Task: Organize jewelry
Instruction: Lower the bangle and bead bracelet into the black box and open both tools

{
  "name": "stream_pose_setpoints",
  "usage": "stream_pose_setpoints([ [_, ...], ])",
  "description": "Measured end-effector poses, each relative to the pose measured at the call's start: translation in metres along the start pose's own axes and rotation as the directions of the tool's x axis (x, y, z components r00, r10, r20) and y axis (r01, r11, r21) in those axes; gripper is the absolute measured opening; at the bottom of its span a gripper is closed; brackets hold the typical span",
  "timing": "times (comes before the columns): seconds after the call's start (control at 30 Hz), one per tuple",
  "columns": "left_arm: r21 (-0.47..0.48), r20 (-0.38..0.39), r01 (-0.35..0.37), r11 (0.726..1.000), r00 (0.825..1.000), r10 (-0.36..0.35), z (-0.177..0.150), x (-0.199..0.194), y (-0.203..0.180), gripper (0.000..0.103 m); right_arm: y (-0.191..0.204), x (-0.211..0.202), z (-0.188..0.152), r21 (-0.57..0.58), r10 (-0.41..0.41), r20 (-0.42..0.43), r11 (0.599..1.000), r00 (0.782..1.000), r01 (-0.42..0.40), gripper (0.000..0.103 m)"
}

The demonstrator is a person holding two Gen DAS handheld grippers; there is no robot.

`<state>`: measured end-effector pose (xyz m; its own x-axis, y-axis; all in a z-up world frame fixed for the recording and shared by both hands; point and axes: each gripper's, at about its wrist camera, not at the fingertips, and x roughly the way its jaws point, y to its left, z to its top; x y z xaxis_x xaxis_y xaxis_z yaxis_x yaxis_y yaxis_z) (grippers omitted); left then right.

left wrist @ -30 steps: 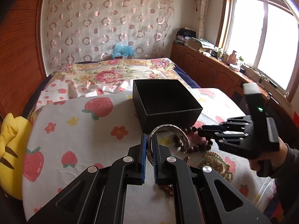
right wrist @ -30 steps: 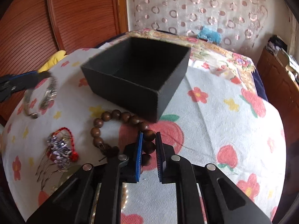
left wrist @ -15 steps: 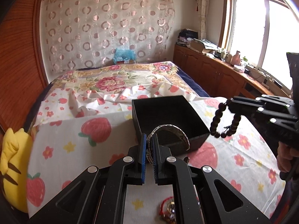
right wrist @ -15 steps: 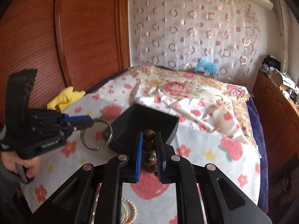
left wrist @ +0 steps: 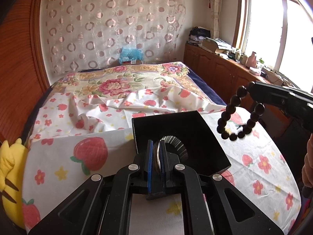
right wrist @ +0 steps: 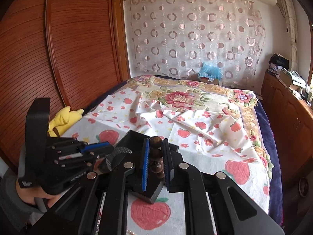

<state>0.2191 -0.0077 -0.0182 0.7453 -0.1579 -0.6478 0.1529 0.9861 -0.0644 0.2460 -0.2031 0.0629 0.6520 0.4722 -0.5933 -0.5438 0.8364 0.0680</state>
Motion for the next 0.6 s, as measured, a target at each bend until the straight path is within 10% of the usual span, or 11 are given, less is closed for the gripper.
stream_pose_setpoints([
  [0.6, -0.001, 0.016, 0.008, 1.0, 1.0, -0.008, -0.04, -0.051, 0.022, 0.006, 0.021, 0.043, -0.009, 0.006, 0.02, -0.047, 1.0, 0.999, -0.02, 0.016],
])
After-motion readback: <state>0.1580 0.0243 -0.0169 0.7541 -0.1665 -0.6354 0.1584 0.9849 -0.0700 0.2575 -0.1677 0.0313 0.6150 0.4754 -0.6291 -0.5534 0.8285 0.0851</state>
